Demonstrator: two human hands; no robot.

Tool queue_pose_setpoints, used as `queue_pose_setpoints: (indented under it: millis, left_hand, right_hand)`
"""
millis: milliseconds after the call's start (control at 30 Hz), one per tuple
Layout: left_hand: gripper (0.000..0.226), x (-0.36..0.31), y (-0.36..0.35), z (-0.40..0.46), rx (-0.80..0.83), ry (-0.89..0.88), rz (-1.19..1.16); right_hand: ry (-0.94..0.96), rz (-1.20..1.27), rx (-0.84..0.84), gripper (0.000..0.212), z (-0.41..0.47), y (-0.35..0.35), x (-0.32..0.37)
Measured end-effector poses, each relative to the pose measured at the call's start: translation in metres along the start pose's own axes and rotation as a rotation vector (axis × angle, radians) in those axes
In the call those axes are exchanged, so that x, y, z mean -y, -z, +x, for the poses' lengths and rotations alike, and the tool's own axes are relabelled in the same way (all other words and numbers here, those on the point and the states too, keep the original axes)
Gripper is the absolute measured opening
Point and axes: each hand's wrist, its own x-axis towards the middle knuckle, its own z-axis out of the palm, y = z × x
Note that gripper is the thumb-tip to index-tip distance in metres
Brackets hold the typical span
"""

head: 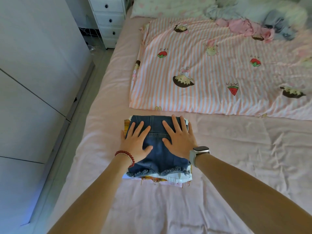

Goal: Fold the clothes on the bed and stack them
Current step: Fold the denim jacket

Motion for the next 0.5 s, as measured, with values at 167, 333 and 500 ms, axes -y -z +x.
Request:
queue_pose_setpoints:
  millis: [167, 333, 500]
  left_hand:
    - [0.059, -0.017, 0.033, -0.011, -0.071, 0.071, -0.059]
    - [0.051, -0.056, 0.057, -0.05, -0.285, 0.058, -0.242]
    - [0.038, -0.134, 0.029, -0.119, -0.439, -0.025, -0.469]
  right_hand:
    - [0.037, 0.156, -0.068, 0.051, -0.018, 0.038, -0.005]
    - [-0.097, 0.447, -0.208, 0.043, -0.07, 0.061, -0.018]
    - [-0.245, 0.643, -0.322, 0.036, -0.163, 0.052, -0.044]
